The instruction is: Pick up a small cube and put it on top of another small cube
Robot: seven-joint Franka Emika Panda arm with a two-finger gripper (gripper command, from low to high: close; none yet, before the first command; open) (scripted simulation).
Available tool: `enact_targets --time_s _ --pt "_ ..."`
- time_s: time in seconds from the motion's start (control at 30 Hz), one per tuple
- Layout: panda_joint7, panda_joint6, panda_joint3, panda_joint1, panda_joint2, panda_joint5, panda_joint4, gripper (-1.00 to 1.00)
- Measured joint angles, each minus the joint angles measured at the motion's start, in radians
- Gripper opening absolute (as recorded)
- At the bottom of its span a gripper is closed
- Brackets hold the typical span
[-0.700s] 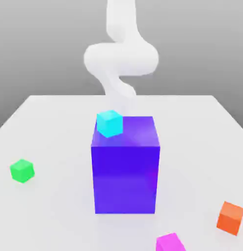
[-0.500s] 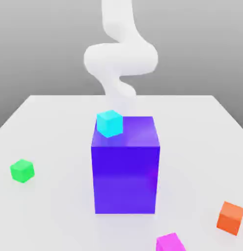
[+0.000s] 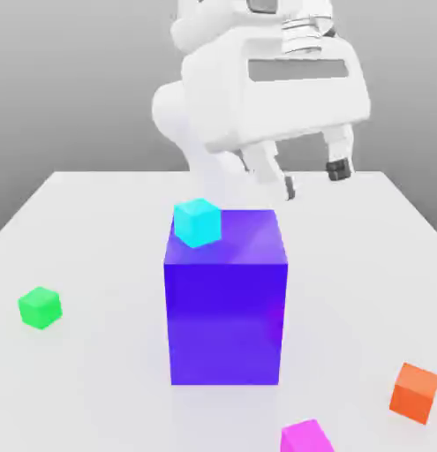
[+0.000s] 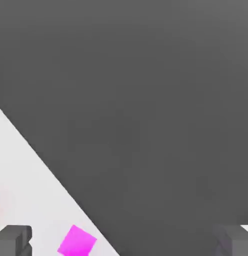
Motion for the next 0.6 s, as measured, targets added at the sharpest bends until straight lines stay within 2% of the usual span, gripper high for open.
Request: enact_targets --time_s 0.33,0.6 --pt "-0.411 0.070 0.012 0.049 0.253 0.074 -0.003 0.00" --pt "-0.660 0.149 0.044 0.048 0.427 0.019 -0.013 0.00"
